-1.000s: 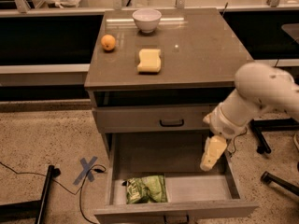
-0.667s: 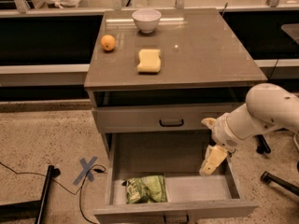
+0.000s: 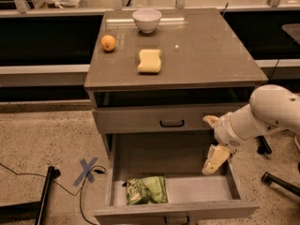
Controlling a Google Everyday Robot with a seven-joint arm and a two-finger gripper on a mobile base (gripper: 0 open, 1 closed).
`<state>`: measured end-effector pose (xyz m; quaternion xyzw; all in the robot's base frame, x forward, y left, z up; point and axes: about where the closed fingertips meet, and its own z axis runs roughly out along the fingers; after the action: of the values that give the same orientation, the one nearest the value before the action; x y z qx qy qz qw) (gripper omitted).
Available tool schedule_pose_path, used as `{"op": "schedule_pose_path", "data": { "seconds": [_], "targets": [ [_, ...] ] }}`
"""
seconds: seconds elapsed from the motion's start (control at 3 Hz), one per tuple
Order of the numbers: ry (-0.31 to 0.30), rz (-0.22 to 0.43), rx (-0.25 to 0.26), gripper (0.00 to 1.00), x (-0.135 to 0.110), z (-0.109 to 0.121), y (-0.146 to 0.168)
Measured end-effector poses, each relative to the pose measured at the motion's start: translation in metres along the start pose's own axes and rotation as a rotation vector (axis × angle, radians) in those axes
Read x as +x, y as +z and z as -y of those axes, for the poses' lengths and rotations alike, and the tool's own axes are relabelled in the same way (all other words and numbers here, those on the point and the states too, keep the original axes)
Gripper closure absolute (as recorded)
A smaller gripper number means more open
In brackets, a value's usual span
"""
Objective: Pick green jalapeno chip bag from middle drawer and place on counter
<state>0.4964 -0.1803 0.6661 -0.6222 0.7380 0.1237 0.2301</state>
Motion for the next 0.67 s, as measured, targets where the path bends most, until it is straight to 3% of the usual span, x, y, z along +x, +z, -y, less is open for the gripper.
{"op": "schedule_pose_path", "data": {
  "seconds": [0.33, 0.67],
  "targets": [
    [-0.031, 0.093, -0.031, 0.02, 0.011, -0.015, 0.059],
    [-0.079, 0.134, -0.067, 0.25, 0.013, -0.033, 0.106]
  ]
}}
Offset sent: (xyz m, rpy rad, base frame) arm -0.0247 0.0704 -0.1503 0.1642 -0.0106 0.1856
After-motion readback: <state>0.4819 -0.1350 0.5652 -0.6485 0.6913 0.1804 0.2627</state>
